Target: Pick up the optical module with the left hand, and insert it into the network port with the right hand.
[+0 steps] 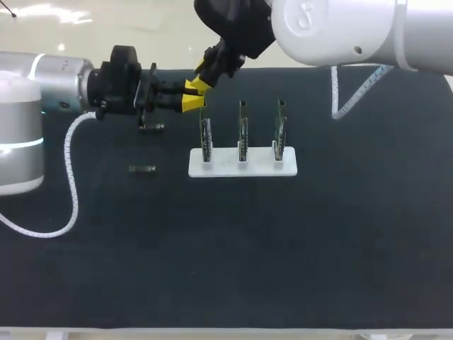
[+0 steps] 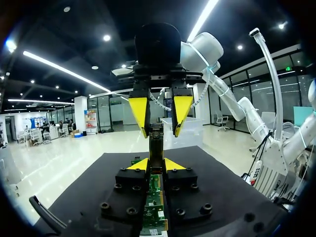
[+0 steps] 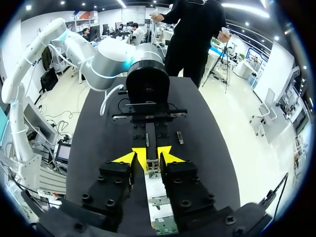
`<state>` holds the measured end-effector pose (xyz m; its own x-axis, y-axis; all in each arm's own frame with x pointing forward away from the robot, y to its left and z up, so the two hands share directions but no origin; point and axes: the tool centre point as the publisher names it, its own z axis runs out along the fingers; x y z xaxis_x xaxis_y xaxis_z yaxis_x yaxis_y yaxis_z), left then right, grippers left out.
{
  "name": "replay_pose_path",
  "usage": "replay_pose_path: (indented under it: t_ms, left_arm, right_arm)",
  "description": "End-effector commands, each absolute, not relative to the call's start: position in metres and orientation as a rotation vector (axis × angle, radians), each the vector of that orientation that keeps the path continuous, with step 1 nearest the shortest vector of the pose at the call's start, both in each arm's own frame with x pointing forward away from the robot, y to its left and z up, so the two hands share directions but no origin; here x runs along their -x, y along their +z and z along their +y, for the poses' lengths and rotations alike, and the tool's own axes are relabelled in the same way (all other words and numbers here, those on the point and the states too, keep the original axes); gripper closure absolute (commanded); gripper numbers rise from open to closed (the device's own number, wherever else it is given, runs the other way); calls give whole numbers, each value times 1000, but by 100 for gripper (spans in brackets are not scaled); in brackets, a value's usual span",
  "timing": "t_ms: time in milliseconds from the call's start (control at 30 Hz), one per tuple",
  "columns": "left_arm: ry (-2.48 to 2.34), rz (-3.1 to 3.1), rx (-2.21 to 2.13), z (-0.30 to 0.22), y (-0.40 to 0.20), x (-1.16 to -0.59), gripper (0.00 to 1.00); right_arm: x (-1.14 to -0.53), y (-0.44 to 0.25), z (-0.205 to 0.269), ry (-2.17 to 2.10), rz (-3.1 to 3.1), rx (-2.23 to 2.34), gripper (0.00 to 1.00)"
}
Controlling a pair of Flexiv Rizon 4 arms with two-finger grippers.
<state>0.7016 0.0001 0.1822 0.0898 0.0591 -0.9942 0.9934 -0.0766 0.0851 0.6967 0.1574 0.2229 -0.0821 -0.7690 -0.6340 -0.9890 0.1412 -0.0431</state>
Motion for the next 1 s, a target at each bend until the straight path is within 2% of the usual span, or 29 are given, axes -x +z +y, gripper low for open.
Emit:
replay_pose_path:
  t_ms: [33, 67, 100, 133, 167, 400, 433, 467, 1000]
  left_arm:
    - [-1167, 1150, -1349, 0, 181, -702, 100]
    - [-1167, 1150, -1349, 0, 181, -702, 100]
    - [-1167, 1150, -1349, 0, 181, -702, 100]
    - [-1167, 1150, -1349, 0, 181, -702, 100]
    - [-1167, 1150, -1349, 0, 181, -702, 100]
    - [-1167, 1150, -1349, 0, 181, -702, 100]
    - [-1167, 1150, -1349, 0, 181, -702, 30]
    - [-1167, 1150, -1349, 0, 181, -702, 0]
    - [-1155, 1172, -1360, 14, 182, -704, 0]
  right_arm:
    - [-700, 220, 163, 549, 1906, 1678, 67]
    - [-700, 220, 164, 547, 1906, 1678, 67]
    - [-701, 219, 164, 547, 1905, 1678, 75]
    - [-701, 219, 165, 546, 1905, 1677, 96]
    - [-701, 220, 166, 544, 1906, 1678, 100]
    - [-704, 223, 166, 540, 1915, 1695, 100]
    - [-704, 223, 165, 540, 1915, 1697, 100]
    - [-704, 223, 165, 540, 1916, 1699, 100]
    - [-708, 227, 163, 542, 1921, 1718, 100]
